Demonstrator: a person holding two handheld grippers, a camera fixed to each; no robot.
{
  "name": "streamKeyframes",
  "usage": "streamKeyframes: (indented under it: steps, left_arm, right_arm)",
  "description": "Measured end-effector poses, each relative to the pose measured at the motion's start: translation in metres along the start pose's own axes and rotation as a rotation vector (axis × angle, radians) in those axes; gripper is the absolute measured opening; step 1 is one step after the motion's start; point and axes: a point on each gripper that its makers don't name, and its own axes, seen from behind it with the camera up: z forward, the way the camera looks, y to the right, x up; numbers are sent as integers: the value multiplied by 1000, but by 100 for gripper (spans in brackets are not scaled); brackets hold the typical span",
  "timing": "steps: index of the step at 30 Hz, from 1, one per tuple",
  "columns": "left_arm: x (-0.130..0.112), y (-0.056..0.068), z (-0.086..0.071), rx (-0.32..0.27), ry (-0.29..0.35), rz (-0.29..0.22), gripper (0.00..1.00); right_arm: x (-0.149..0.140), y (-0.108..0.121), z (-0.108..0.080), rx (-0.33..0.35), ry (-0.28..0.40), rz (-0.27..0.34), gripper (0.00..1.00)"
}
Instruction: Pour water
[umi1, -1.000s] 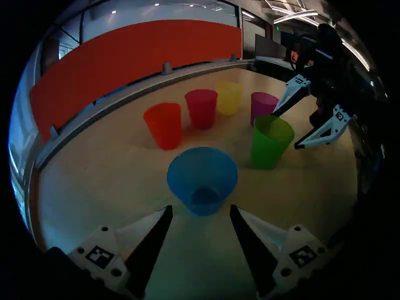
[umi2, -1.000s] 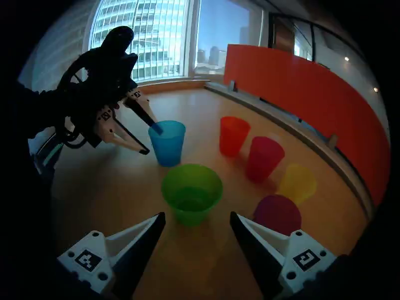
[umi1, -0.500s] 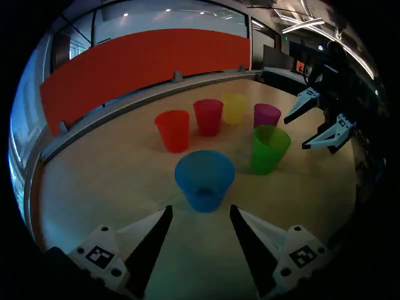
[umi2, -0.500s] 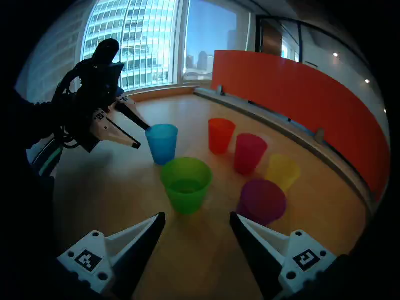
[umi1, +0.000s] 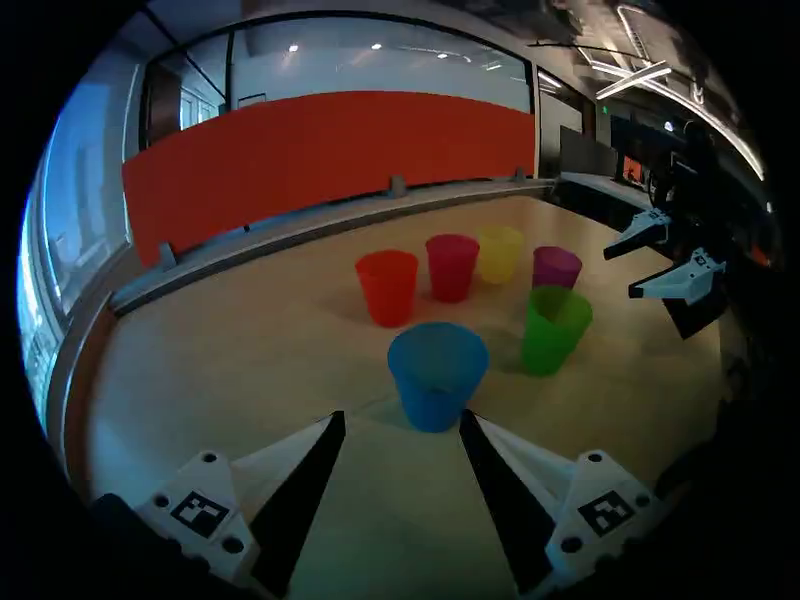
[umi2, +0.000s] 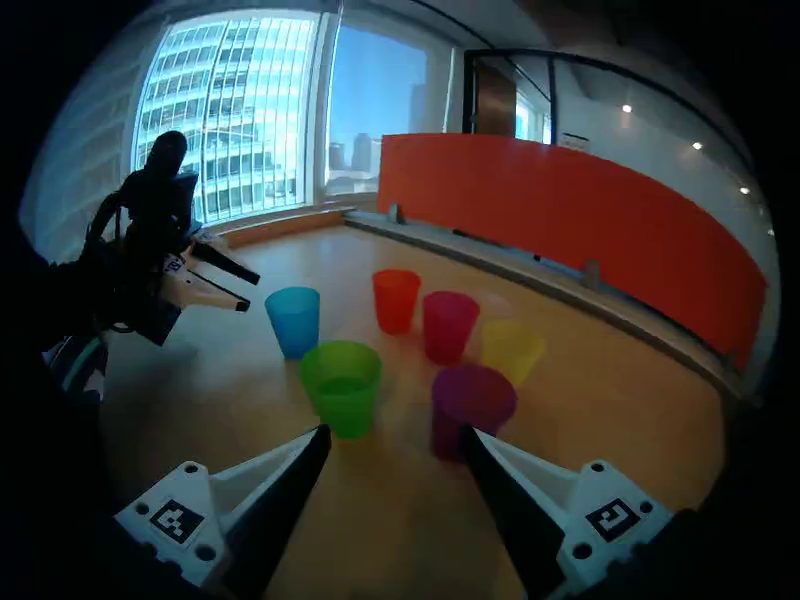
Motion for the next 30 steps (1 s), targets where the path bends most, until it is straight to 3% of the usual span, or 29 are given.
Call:
streamKeyframes:
  steps: [12, 18, 24, 30]
  left_arm:
    - [18, -21, -28, 108, 134, -93, 85]
    - [29, -32, -40, 179, 202, -98, 85]
    - [44, -36, -51, 236, 276, -91, 85]
    - [55, -34, -54, 257, 325, -124, 85]
  right_arm:
    - [14, 30, -28, -179, 99, 33, 100]
    - [21, 49, -41, -273, 143, 40, 100]
    - [29, 69, -52, -373, 193, 64, 100]
    - [37, 82, -61, -446, 253, 89, 100]
